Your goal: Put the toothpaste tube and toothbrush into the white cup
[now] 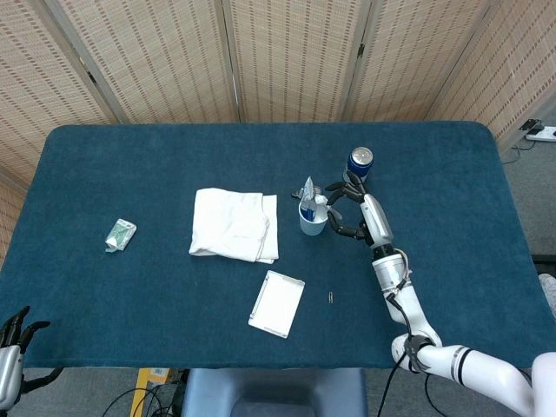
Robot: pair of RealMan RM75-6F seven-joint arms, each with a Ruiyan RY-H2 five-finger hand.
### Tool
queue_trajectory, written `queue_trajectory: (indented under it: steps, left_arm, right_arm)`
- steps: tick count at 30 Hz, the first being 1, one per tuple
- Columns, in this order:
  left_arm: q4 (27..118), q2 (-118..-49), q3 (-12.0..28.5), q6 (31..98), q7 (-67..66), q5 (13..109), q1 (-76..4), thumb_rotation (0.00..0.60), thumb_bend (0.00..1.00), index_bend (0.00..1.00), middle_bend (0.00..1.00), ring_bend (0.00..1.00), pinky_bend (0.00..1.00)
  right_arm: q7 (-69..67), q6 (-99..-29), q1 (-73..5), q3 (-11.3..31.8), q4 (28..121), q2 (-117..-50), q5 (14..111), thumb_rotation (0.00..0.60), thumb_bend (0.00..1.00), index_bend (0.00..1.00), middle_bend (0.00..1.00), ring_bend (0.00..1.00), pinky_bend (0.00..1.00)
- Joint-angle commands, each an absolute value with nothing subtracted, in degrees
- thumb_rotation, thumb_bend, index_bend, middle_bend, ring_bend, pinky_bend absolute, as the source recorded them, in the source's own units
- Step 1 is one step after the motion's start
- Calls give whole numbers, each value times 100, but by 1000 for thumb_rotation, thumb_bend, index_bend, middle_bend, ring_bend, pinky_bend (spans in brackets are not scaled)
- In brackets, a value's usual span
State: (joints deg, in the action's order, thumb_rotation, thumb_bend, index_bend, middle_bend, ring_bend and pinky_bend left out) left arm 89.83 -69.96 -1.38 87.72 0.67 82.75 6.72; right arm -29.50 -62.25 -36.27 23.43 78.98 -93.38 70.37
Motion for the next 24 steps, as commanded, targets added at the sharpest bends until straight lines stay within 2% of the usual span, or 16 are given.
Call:
queue_trajectory:
  steps: [1, 13, 24]
  left_arm:
    - [8974, -6993, -139, 8776, 77, 8254, 687, 600, 135, 285, 54, 23, 147]
    - [8969, -6971, -103, 8777, 91, 8202, 693, 600, 135, 285, 54, 23, 147]
    - [8943, -6953, -104, 8756, 112, 8173, 703, 600, 135, 284, 54, 23, 147]
  right_arm:
    - [-3237, -6125, -3799, 2515, 7573, -9583, 6911, 600, 336, 587, 304, 29, 75]
    - [-4353, -5871, -4190, 2591, 6424, -10243, 7042, 600, 307, 587, 303, 29, 76]
    - [-4917, -5816, -4371, 2552, 5831, -10529, 7181, 600, 300, 587, 303, 29, 76]
